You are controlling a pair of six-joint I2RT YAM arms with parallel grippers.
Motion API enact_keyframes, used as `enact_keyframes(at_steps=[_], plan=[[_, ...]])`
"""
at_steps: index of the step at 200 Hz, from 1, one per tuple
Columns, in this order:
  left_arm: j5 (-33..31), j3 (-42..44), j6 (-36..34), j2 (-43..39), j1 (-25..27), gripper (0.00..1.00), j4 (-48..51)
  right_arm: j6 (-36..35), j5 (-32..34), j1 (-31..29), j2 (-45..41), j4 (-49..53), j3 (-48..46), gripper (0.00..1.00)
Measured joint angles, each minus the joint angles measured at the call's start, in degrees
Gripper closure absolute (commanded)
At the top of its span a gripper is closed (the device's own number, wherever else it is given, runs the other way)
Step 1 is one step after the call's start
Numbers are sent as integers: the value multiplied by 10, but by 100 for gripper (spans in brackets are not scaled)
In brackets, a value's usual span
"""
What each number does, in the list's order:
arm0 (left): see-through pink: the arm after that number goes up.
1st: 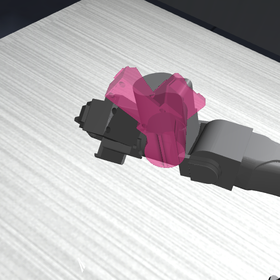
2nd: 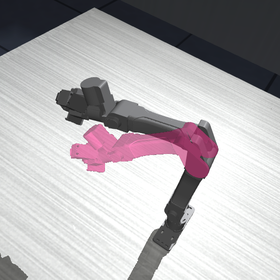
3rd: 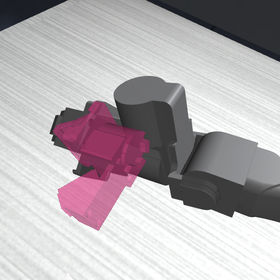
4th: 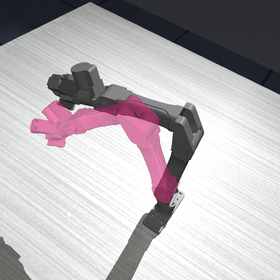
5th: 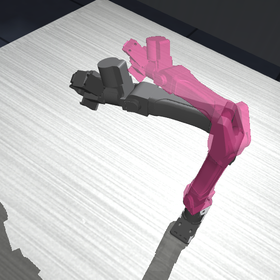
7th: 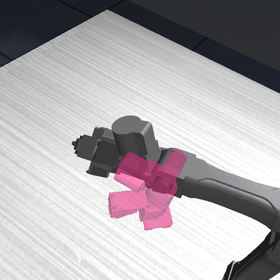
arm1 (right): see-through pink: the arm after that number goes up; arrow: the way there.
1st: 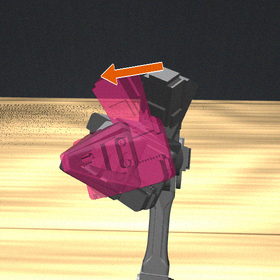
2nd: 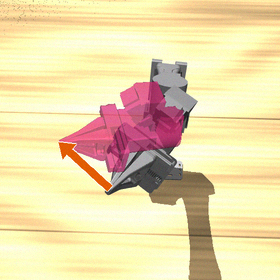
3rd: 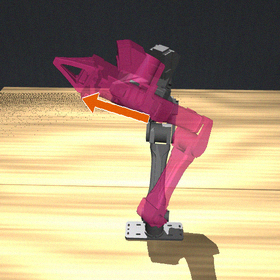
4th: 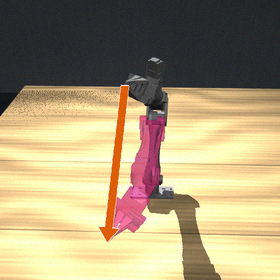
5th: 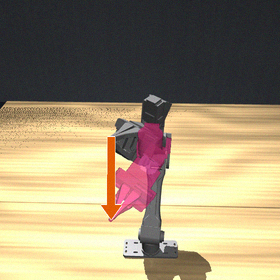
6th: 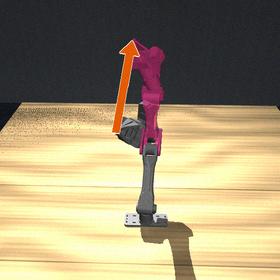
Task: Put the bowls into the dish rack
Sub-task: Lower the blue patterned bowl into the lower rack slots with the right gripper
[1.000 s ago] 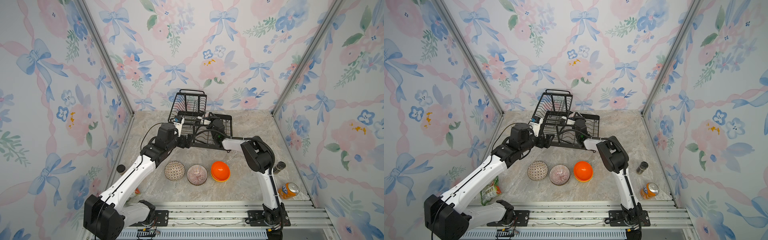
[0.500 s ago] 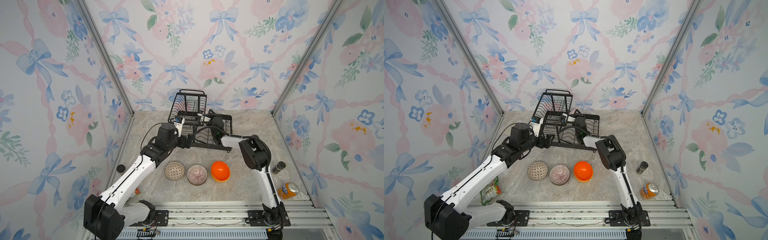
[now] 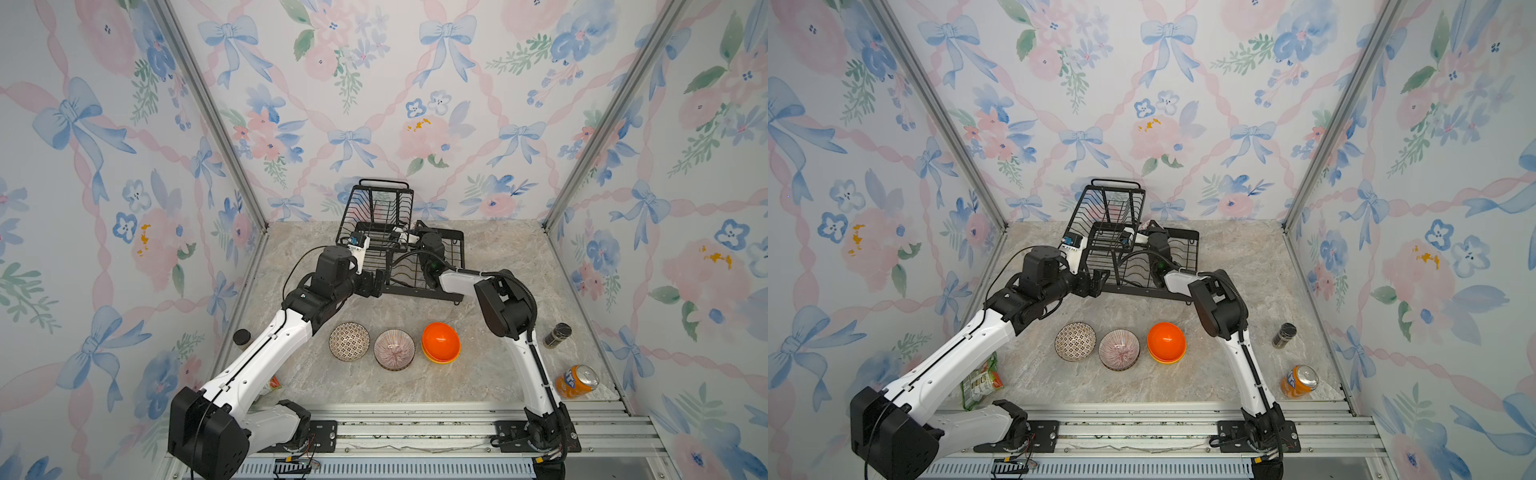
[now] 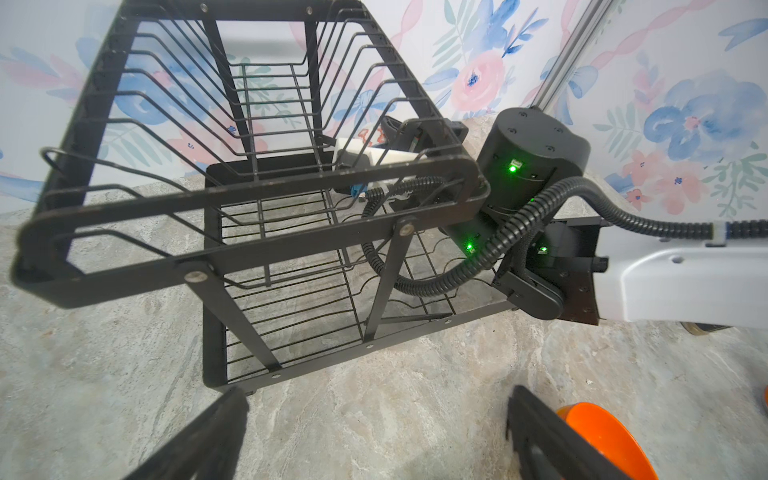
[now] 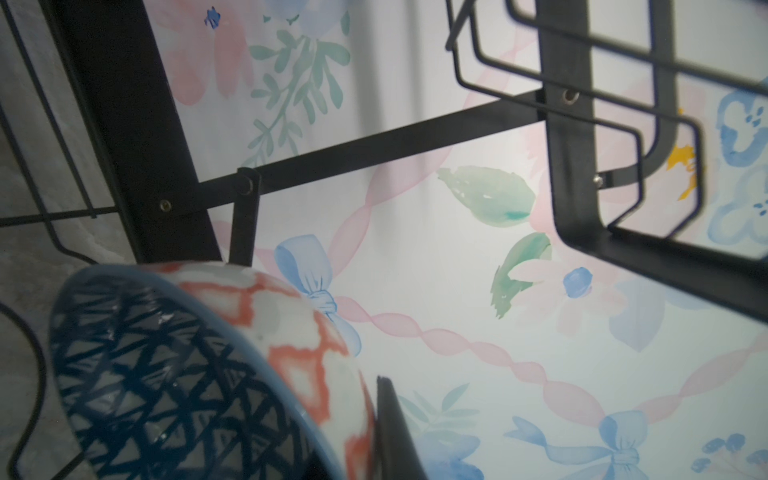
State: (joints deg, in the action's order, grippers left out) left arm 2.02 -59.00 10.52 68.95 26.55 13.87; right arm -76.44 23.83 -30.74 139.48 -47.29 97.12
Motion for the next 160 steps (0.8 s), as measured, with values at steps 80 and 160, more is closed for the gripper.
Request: enact_keyframes(at_steps=[80,160], plan=[[0,0,0,0,0,2,0,3,-1,0,16,4,16,100],[7,0,0,3,0,2,0,6,-15,0,30,17,44,100]])
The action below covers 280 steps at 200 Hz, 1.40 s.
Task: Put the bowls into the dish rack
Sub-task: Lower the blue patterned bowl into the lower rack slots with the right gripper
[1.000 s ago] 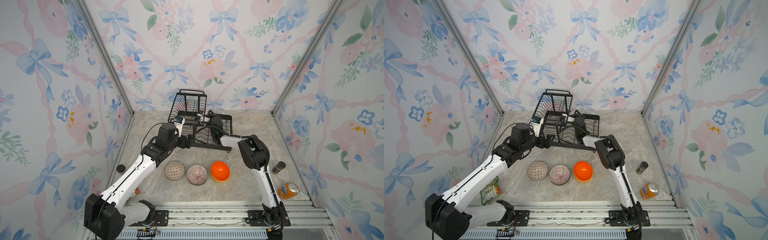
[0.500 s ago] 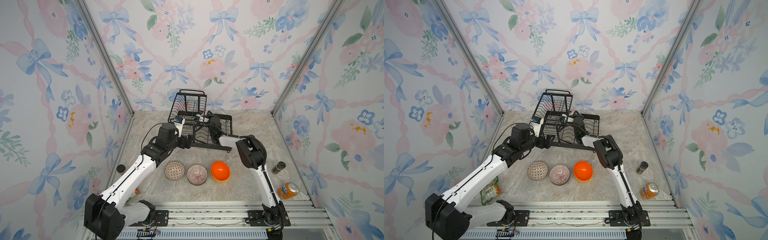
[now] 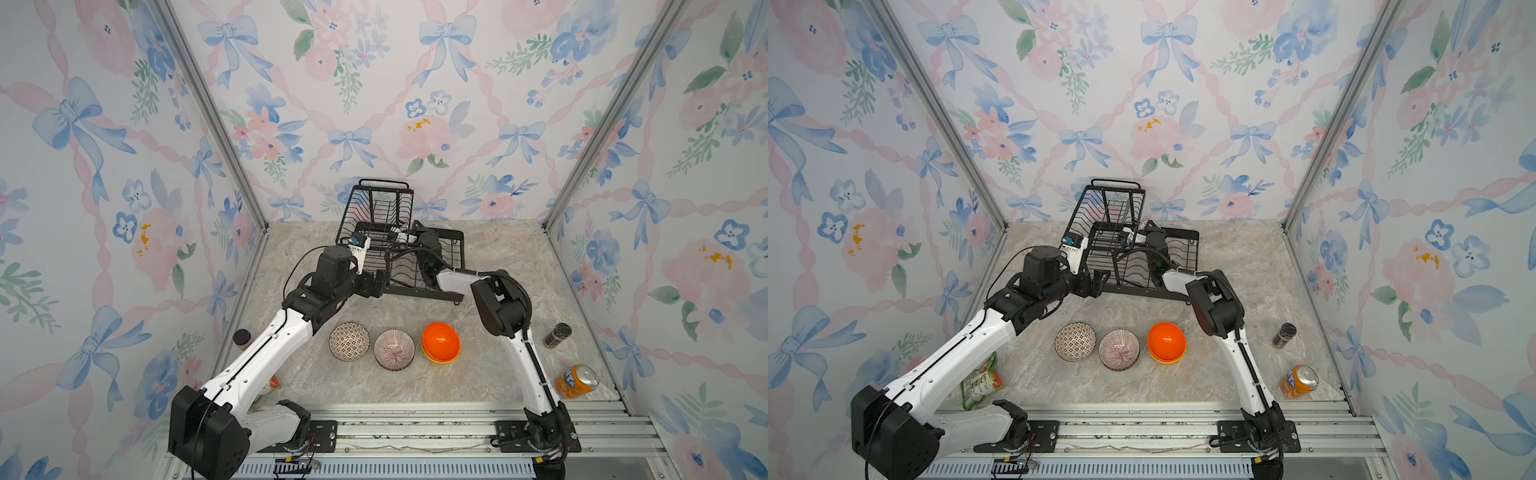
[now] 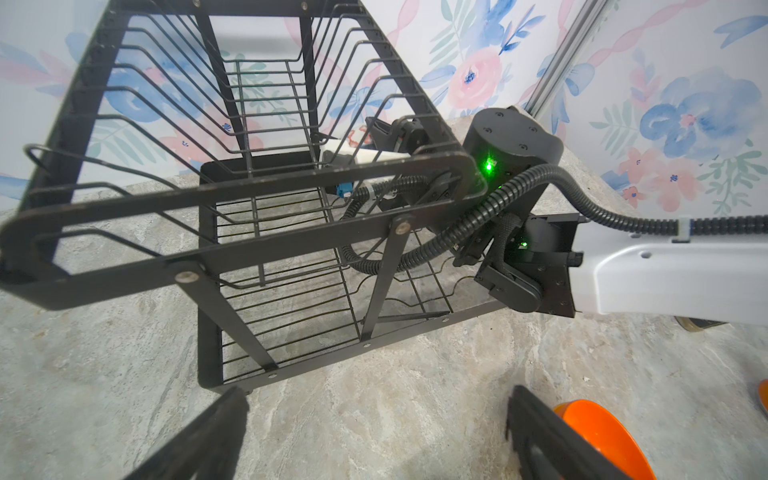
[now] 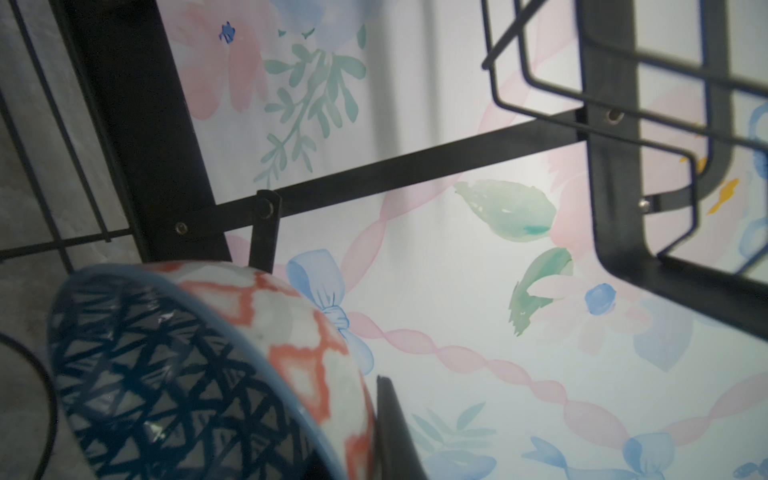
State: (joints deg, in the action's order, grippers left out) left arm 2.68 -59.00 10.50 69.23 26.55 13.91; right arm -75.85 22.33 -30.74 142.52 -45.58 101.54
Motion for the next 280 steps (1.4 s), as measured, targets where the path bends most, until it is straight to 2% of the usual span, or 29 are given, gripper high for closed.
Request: enact_keyframes(at_steps=[123,207,280], plan=[[5,5,0,0,0,2,0,16,-8,-1,24,-21,20,100],[13,9,-4,0,0,2,0,20,0,-4,49,-85,20,100],[15,14,-4,0,0,2,0,21,-1,-5,50,-85,19,100]])
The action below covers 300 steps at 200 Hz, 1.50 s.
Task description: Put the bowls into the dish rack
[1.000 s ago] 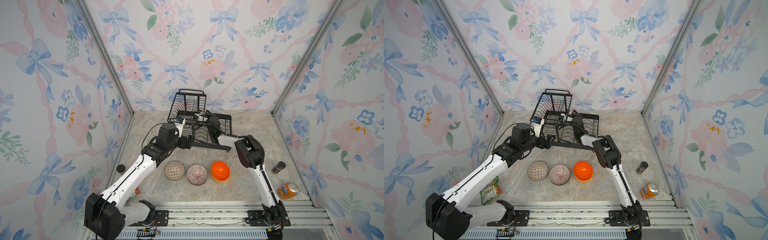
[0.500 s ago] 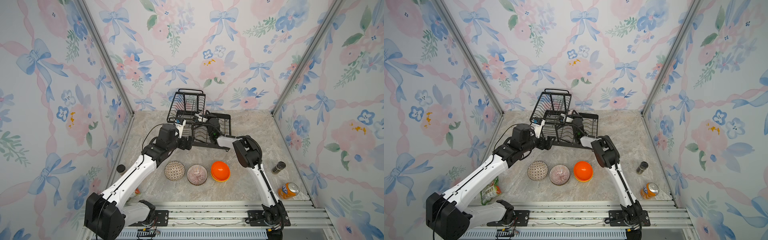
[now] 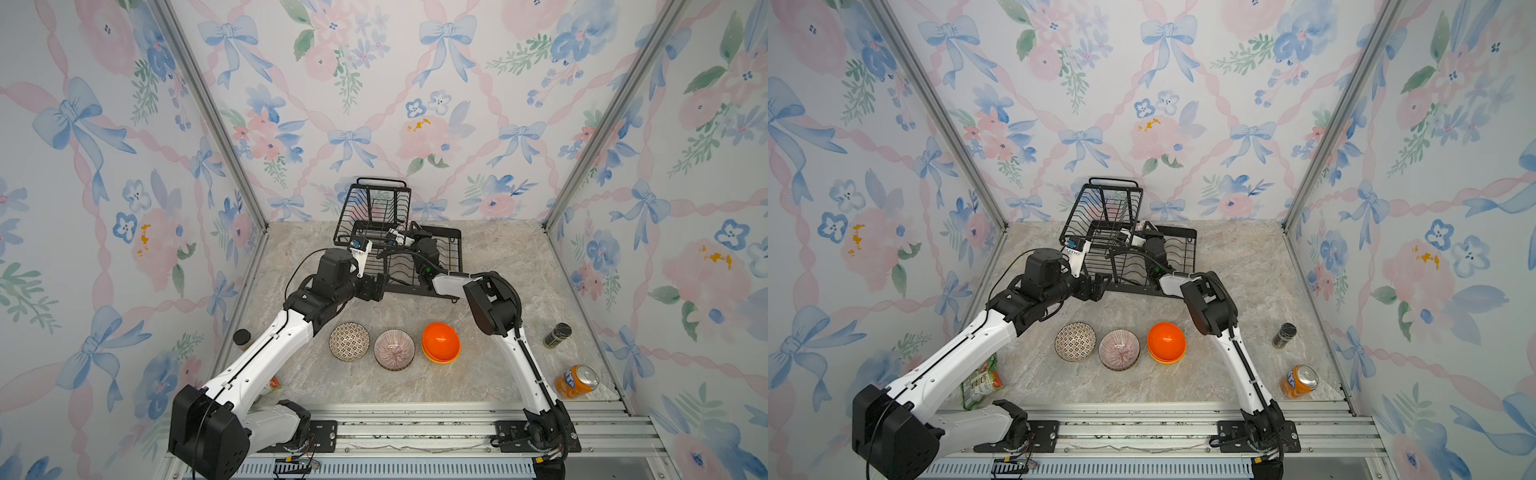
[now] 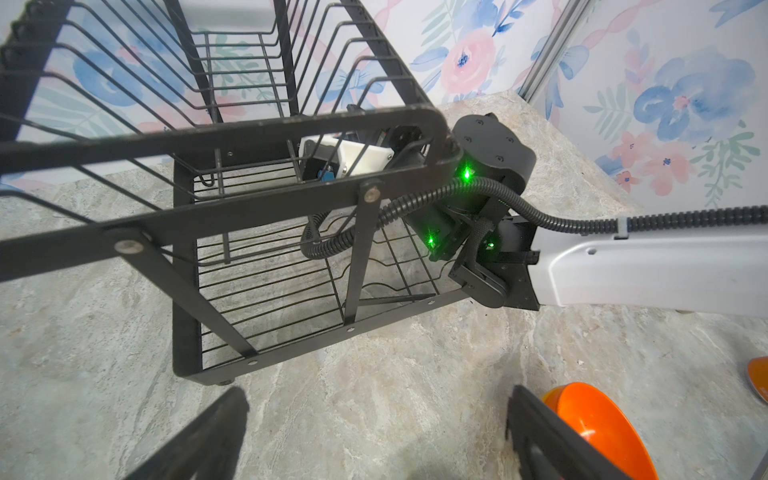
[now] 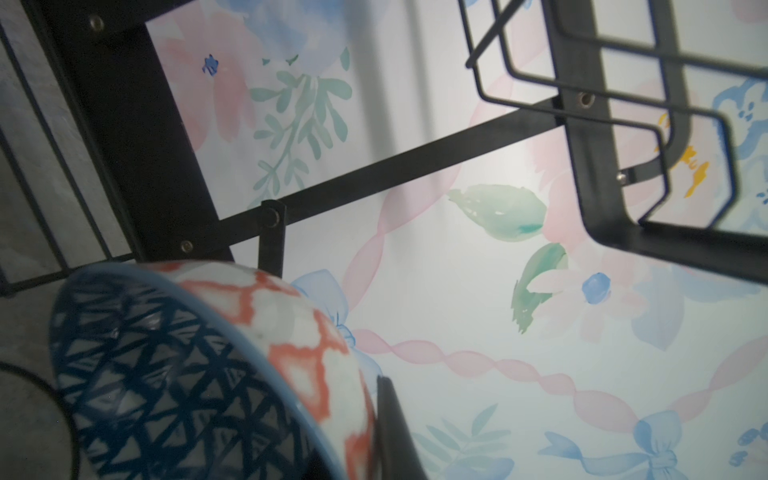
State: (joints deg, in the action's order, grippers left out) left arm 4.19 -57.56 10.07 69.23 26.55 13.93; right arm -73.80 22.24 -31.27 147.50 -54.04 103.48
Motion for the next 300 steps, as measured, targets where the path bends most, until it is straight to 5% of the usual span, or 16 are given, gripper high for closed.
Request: enact_keyframes(at_steps=[228,300], plan=[[4,5,-7,12,0,2,0,57,-18,-9,-3,43,-3,100],[9,5,-7,12,0,2,0,89,-13,-5,-8,130,35,98]])
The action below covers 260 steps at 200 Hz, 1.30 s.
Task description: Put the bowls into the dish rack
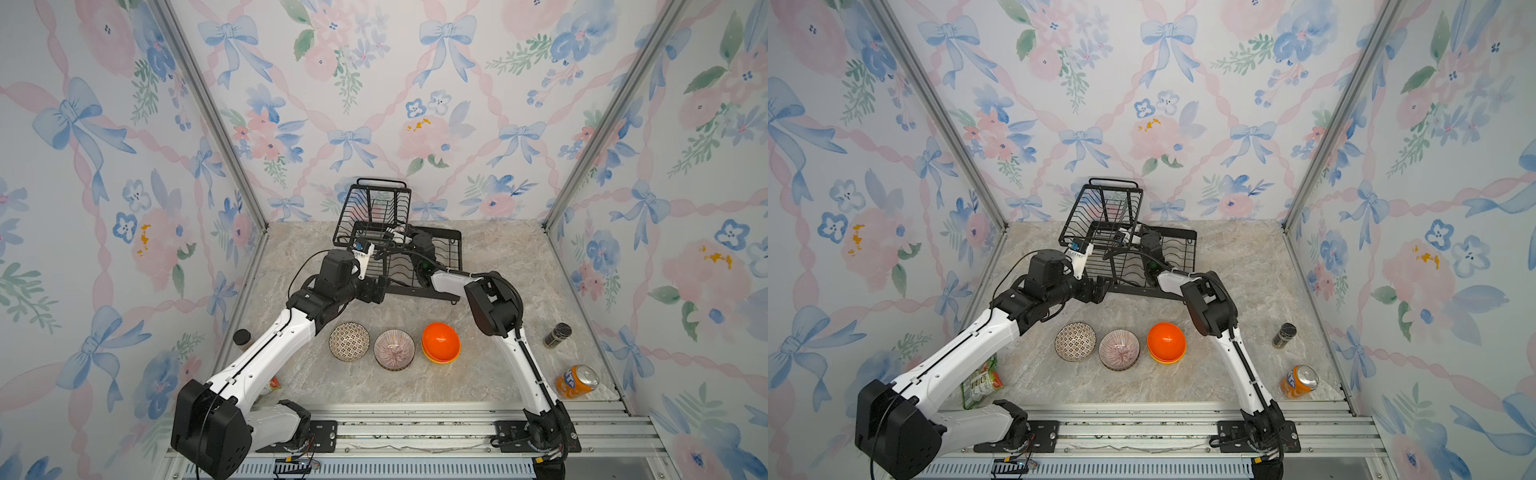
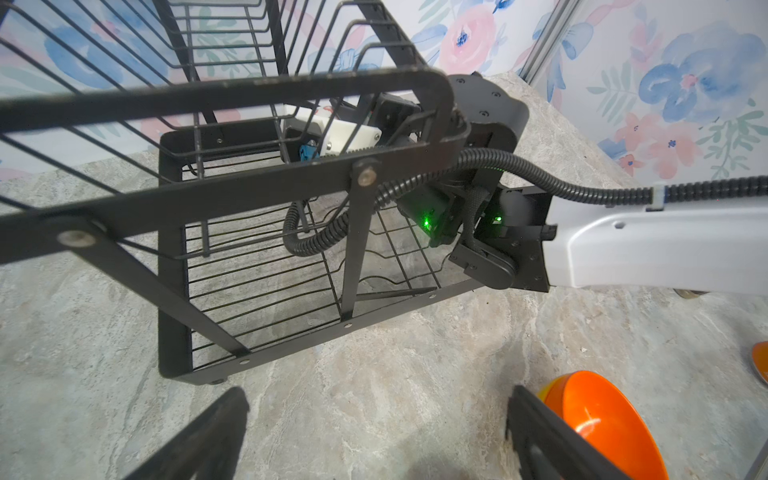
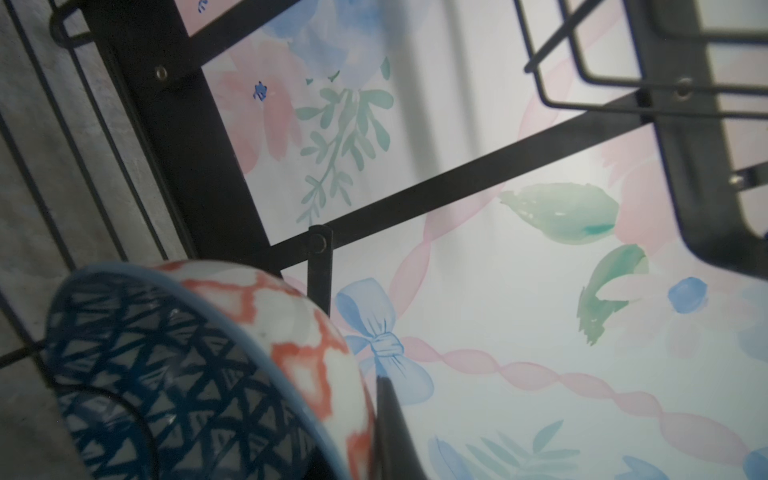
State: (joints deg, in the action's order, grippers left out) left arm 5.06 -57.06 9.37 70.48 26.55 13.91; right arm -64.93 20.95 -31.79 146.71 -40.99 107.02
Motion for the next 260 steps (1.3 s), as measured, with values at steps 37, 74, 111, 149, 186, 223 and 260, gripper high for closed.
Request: enact_keyframes(at_steps=[37,74,111,149,186,223,260], plan=[[2,0,0,0,0,2,0,16,1,2,0,43,22,88],[2,0,0,0,0,2,0,26,1,4,0,70,30,78],[4,0,0,0,0,2,0,30,1,6,0,79,31,71],[4,0,0,0,0,2,0,34,-1,6,0,90,31,62],[4,0,0,0,0,2,0,35,-2,6,0,97,31,55],[4,0,0,0,0,2,0,34,-5,6,0,104,31,34],[4,0,0,0,0,2,0,37,-8,7,-7,104,20,17]])
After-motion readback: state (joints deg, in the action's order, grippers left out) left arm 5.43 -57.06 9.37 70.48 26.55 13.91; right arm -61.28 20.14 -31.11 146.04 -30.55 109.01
